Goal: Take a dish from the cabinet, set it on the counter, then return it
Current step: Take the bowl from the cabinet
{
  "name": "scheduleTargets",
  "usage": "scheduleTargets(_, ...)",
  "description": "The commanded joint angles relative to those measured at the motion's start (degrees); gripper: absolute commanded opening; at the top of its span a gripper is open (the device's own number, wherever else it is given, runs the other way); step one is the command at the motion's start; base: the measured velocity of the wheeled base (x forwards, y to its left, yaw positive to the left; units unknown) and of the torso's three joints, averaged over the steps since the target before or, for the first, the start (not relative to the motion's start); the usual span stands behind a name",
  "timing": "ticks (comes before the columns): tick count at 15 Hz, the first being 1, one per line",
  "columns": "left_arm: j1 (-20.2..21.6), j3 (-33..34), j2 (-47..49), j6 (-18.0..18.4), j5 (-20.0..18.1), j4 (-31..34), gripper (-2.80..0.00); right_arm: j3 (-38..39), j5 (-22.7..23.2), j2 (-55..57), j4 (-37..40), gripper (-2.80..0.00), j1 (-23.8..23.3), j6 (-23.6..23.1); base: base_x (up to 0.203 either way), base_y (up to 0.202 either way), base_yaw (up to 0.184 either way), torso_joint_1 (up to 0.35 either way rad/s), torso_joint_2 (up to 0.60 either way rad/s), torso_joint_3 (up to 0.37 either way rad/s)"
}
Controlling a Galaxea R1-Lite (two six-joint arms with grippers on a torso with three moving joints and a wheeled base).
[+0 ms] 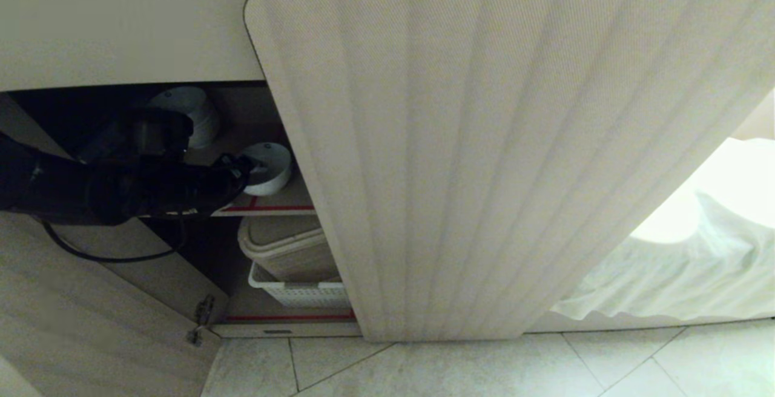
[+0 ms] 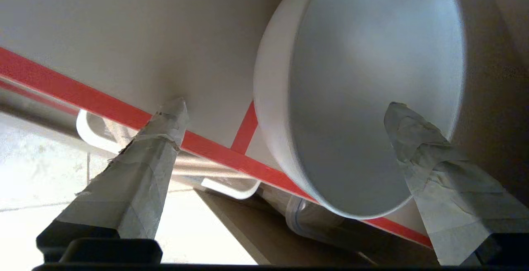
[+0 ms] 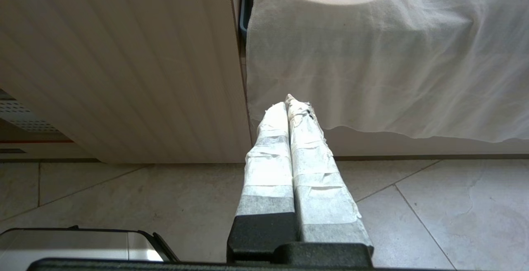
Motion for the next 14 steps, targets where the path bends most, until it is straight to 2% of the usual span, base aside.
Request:
scheduleTargets(1,0.0,-0.1,0.2,-0.2,-0.1,0.1,0.0,0.0,0.0,0.0,0.0,-2.8,0.1,0.0,0.0,0.0,0.0,0.0,0.0,0.0)
scheduleTargets(12,0.0,0.0,0.6,-0.4,0.1,-0.2,0.0,0.0,0.0,0.0,0.0,-2.8,0.1,0.0,0.0,0.0,0.0,0.0,0.0,0.0)
scheduleTargets(13,0.0,0.0,0.7,-0.3,0.1,-0.2,-2.8,0.0,0.0,0.0,0.0,-2.8,0.1,0.0,0.0,0.0,0.0,0.0,0.0,0.0)
scheduleTargets(14,0.0,0.1,0.7,-0.3,0.1,-0.3,-2.8,0.0,0.0,0.0,0.0,-2.8,0.1,0.0,0.0,0.0,0.0,0.0,0.0,0.0)
